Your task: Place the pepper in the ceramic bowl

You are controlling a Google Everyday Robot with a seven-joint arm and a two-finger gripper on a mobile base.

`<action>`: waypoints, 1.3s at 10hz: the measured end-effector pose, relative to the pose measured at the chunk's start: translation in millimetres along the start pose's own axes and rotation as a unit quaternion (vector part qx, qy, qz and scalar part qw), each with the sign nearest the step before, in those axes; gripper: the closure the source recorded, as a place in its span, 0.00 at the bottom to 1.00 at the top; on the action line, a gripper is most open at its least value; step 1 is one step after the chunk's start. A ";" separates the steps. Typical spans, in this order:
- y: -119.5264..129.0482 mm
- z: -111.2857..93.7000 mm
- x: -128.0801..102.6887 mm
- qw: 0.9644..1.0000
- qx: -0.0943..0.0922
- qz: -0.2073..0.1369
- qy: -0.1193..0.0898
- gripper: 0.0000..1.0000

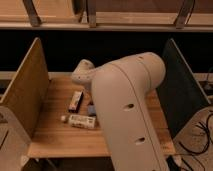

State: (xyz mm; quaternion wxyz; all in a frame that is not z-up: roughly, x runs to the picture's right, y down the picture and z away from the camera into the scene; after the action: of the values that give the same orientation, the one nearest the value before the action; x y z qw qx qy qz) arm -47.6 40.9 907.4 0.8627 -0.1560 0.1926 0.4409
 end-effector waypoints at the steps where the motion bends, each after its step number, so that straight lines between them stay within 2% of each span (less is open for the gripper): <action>1: -3.1 8.1 2.8 1.000 -0.008 0.006 0.008 0.40; 4: -14.2 21.4 7.6 0.999 -0.018 0.012 0.025 0.40; 6: -10.9 32.7 8.2 0.999 -0.033 0.005 0.037 0.40; 10: -7.8 37.7 4.6 0.998 -0.046 -0.006 0.042 0.40; 13: -2.6 51.8 8.4 0.996 -0.075 -0.016 0.046 0.40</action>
State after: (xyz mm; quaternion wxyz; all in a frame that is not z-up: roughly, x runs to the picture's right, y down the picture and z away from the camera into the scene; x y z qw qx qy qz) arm -30.9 68.1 949.1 0.8457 -0.2433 0.1956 0.4328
